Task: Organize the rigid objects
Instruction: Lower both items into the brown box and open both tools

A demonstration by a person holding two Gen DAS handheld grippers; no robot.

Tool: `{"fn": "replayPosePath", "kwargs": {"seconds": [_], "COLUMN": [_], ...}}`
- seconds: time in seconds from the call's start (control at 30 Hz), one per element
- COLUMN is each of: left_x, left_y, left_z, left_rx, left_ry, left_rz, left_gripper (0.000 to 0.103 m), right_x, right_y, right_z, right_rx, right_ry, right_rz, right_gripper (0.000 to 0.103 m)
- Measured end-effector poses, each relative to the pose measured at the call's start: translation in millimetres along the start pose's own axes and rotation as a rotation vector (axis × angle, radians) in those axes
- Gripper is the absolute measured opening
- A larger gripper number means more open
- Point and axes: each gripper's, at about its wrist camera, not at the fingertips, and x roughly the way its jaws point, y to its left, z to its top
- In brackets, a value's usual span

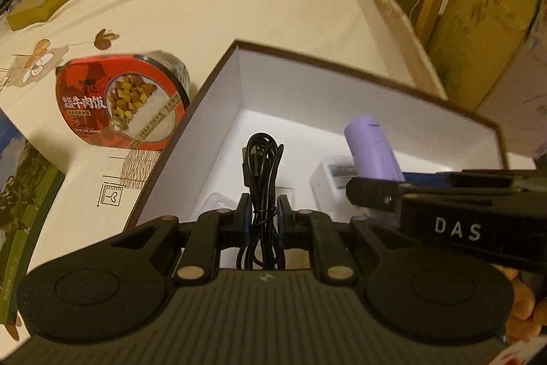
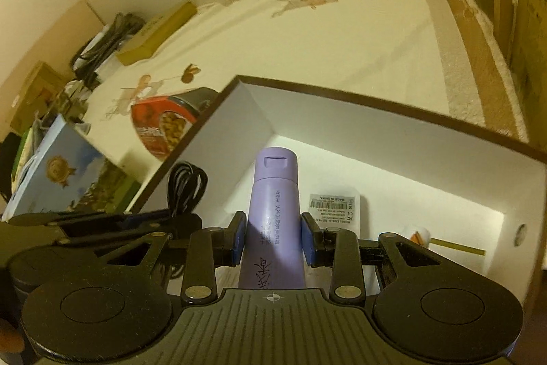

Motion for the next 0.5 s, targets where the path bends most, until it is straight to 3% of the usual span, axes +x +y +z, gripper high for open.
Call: {"fn": "replayPosePath", "kwargs": {"seconds": [0.33,0.5], "left_x": [30.9,29.2], "left_y": [1.6,6.3], "left_z": [17.0,25.5], "left_rx": [0.05,0.039], "left_ry": [-0.008,-0.037], "left_rz": [0.033,0.014], "left_gripper": [0.011,0.028], "right_x": [30.0,25.7], "right_y": [-12.5,-21.0], "right_z": [9.5,15.9], "right_rx": [0.103,0.146], "right_ry": [0.011,-0.021], "right_rz": [-0.007,0.004], "right_gripper": [0.031,0.031]}}
